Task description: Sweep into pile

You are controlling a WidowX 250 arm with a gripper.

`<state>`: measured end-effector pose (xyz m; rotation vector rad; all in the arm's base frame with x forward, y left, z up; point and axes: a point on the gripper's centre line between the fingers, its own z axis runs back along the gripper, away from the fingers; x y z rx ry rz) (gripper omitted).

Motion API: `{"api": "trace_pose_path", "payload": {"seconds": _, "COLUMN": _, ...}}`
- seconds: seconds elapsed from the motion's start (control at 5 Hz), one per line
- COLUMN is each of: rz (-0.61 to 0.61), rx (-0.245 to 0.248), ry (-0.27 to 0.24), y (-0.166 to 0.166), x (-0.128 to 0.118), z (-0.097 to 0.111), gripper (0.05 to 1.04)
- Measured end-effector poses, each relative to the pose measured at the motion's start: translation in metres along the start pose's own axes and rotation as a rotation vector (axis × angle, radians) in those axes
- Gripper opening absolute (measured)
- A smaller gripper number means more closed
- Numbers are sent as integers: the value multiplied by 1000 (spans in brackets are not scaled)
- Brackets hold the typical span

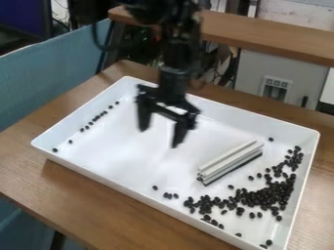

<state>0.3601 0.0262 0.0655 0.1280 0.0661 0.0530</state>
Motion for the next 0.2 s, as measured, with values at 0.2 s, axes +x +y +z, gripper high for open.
{"api": "trace_pose_path", "payload": {"seconds": 0.2, "rz": 192, "rx": 38, "ry": -10, "y": 47, "x": -24, "z": 20, "gripper": 1000}}
